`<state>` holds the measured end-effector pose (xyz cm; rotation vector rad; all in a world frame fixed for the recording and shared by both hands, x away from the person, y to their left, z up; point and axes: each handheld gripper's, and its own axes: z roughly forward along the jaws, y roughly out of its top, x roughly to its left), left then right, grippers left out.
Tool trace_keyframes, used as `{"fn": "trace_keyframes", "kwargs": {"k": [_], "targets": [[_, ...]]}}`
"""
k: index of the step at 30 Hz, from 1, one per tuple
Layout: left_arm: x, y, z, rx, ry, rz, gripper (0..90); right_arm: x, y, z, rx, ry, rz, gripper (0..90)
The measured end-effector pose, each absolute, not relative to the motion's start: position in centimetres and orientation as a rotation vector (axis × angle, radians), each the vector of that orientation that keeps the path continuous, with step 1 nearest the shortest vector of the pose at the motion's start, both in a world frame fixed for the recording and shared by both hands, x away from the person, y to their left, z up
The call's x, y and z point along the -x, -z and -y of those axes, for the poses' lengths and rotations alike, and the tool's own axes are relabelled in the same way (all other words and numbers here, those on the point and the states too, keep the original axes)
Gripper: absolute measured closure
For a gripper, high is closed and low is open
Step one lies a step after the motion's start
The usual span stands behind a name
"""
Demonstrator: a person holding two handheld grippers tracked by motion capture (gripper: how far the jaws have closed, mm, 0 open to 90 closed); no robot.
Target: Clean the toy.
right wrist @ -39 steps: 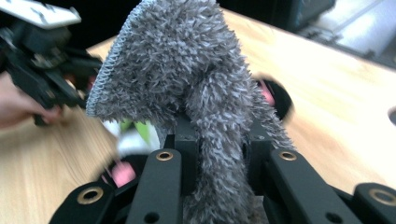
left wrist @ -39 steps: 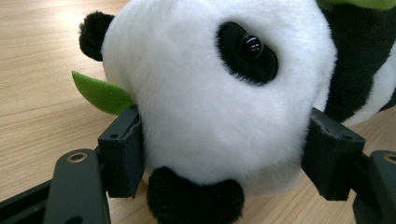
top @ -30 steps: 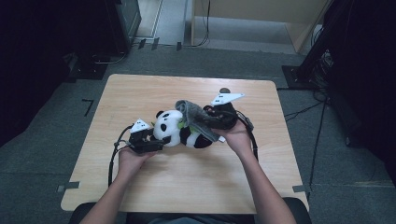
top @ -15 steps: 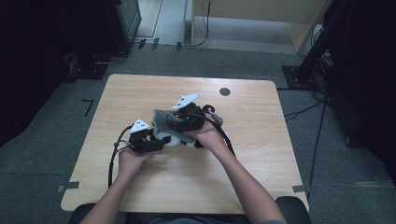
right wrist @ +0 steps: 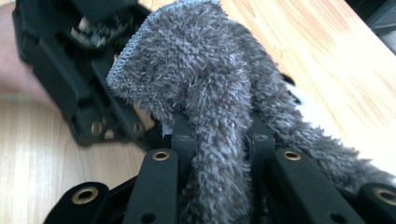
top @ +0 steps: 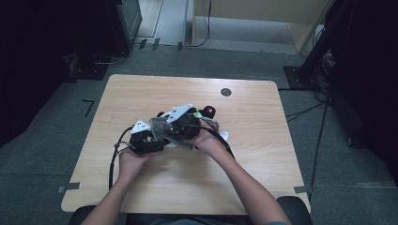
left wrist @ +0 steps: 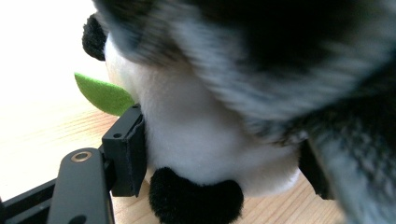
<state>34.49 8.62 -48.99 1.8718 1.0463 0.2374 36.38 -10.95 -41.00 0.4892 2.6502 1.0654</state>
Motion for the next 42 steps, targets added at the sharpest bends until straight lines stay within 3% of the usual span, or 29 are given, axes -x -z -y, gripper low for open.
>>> {"fn": "trace_keyframes", "kwargs": {"k": [28,33,42], "targets": [[-34.7,49.2,-9.0,-1.861,-0.227,-1.027,29.9,-36.1,40.7,24.3,-0.822,-1.162,-2.531,77.0],[-34.6,49.2,-9.0,-1.861,-0.235,-1.024,29.2,-36.1,40.9,24.8,-0.86,-1.195,-2.522,77.0],[-34.8,49.2,-9.1,-1.857,-0.223,-1.021,28.8,-36.4,37.2,21.9,-0.795,-1.358,-2.445,76.5]]}}
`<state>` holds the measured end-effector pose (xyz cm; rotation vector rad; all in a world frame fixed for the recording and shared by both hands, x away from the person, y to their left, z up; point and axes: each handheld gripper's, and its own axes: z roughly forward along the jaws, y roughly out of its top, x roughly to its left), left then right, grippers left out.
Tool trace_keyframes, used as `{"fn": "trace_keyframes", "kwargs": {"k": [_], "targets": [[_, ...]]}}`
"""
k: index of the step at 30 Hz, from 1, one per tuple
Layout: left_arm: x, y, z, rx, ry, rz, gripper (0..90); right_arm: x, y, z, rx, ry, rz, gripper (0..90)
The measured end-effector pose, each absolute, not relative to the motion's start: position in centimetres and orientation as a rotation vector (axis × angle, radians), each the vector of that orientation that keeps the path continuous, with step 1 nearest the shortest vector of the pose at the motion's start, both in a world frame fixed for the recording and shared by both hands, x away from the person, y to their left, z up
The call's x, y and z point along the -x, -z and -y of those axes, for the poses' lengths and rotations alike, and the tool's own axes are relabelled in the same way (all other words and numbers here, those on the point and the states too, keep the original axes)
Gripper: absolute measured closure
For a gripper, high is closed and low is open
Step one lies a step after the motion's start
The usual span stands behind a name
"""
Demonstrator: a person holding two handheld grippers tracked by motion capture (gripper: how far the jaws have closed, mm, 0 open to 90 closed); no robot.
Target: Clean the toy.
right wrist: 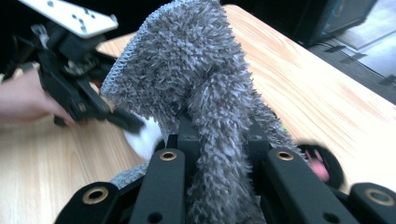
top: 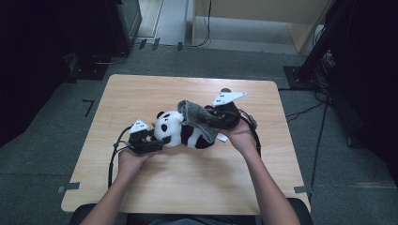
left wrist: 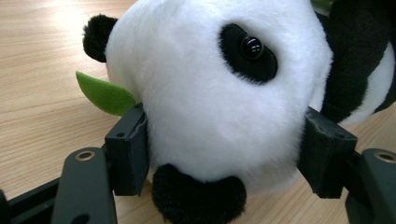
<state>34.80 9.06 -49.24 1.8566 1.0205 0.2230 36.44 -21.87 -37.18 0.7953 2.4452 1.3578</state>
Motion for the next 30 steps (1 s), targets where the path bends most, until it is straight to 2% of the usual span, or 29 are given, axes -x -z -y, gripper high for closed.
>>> {"fn": "trace_keyframes", "kwargs": {"k": [11,15,16,21,30], "targets": [[-34.4,49.1,-9.0,-1.865,-0.235,-1.017,28.7,-38.9,38.0,14.5,-0.718,-1.281,-2.551,75.4],[-34.2,49.0,-8.9,-1.873,-0.242,-1.018,28.7,-39.3,39.0,12.6,-0.697,-1.215,-2.574,68.1],[-34.2,49.1,-8.8,-1.872,-0.243,-1.022,28.7,-39.5,39.3,12.2,-0.701,-1.194,-2.578,69.1],[-34.1,49.1,-8.9,-1.868,-0.229,-1.036,28.7,-38.8,40.1,10.8,-0.612,-1.173,-2.6,74.0],[-34.3,49.0,-8.9,-1.862,-0.208,-1.05,29.3,-37.3,40.8,11.3,-0.52,-1.169,-2.684,75.2]]}}
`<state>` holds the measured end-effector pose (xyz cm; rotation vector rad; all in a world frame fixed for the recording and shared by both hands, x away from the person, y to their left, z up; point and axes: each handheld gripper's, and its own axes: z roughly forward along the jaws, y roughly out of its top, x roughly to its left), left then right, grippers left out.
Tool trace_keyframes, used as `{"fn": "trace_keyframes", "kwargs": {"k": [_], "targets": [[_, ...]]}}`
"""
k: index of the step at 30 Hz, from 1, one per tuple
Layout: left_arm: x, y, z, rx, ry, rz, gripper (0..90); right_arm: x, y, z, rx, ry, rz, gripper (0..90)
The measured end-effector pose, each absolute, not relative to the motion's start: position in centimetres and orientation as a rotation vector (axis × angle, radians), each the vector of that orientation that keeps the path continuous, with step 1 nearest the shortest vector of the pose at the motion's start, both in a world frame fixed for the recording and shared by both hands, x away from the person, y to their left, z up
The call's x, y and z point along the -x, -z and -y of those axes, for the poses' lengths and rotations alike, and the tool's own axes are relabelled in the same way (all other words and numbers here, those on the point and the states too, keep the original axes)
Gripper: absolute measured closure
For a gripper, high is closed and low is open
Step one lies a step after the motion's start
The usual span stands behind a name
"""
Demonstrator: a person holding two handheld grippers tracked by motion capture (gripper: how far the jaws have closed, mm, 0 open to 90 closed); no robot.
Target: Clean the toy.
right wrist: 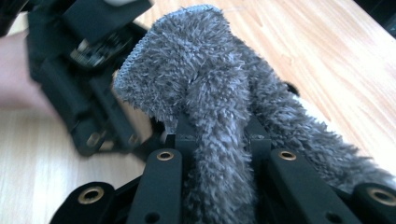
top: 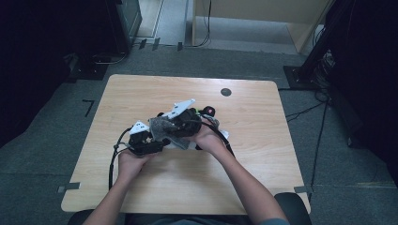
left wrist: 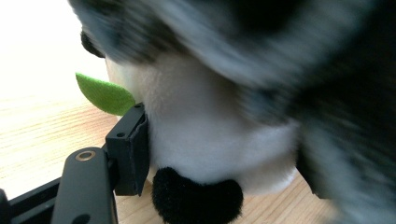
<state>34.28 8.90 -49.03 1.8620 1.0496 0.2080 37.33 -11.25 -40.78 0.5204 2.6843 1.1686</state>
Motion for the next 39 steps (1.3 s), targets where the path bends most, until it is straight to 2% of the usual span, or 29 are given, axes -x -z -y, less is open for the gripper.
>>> {"fn": "trace_keyframes", "kwargs": {"k": [7,14,20,33,39], "targets": [[-34.6,48.9,-9.0,-1.86,-0.191,-1.056,29.4,-36.1,41.4,13.2,-0.512,-1.161,-2.696,76.2],[-35.2,48.9,-9.2,-1.85,-0.164,-1.067,29.9,-35.3,41.4,17.5,-0.575,-1.143,-2.697,76.9],[-35.2,48.7,-9.1,-1.879,-0.177,-1.037,30.2,-35.7,41.5,20.6,-0.688,-1.193,-2.676,77.2],[-35.2,48.7,-9.0,-1.901,-0.213,-0.995,30.4,-35.8,41.5,23.8,-0.79,-1.225,-2.537,77.2],[-35.4,49.0,-9.1,-1.911,-0.226,-0.992,29.6,-35.8,42.2,26.6,-0.922,-1.189,-2.469,77.1]]}}
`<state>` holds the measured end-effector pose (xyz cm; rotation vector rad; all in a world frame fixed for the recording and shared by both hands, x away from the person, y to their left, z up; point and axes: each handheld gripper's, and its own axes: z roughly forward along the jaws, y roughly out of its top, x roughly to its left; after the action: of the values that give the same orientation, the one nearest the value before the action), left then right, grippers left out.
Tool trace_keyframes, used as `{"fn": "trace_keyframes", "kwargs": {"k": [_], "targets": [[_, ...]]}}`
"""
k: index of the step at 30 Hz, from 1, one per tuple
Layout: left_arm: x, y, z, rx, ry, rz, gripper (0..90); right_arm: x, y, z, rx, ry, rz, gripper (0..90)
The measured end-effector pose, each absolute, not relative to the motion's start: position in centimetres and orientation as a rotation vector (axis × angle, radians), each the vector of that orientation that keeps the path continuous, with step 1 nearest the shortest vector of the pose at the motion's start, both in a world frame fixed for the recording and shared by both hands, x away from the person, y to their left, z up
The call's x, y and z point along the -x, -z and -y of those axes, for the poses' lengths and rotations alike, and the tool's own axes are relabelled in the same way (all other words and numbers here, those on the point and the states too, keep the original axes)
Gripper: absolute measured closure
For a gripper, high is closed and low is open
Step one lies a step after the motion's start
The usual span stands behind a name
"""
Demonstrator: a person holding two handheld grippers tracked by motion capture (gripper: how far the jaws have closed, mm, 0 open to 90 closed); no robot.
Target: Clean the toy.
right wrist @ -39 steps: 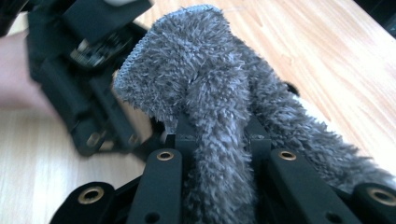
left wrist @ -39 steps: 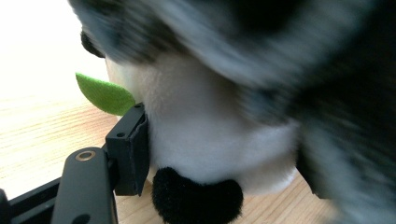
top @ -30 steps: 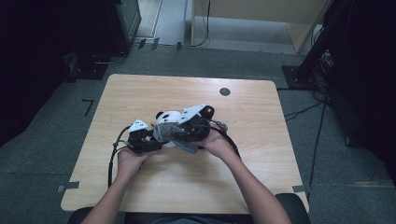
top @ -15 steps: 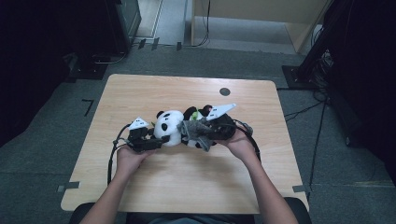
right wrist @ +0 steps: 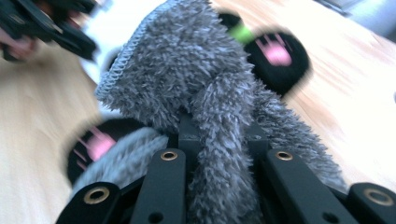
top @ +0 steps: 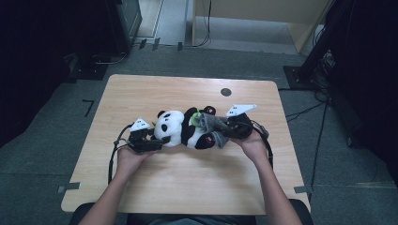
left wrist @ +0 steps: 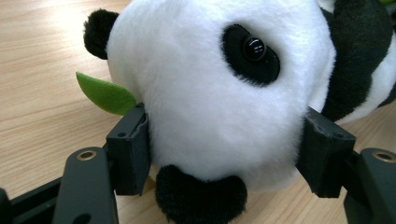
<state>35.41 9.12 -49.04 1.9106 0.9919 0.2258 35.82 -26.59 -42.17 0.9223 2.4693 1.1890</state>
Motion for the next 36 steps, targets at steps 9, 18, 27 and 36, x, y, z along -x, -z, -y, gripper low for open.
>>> {"fn": "trace_keyframes", "kwargs": {"k": [9,18,27,36], "targets": [[-35.3,48.9,-9.0,-1.906,-0.222,-1.003,29.5,-35.3,41.6,28.1,-1.015,-1.324,-2.4,77.0],[-35.2,48.9,-8.9,-1.913,-0.224,-1.008,29.1,-32.1,40.7,26.6,-0.937,-1.423,-2.38,76.0],[-35.2,48.9,-8.9,-1.928,-0.229,-0.994,28.8,-31.7,42.8,26.8,-0.97,-1.386,-2.402,75.9],[-35.1,48.9,-8.8,-1.93,-0.233,-0.997,29.0,-31.3,41.6,27.8,-0.996,-1.395,-2.334,76.3]]}}
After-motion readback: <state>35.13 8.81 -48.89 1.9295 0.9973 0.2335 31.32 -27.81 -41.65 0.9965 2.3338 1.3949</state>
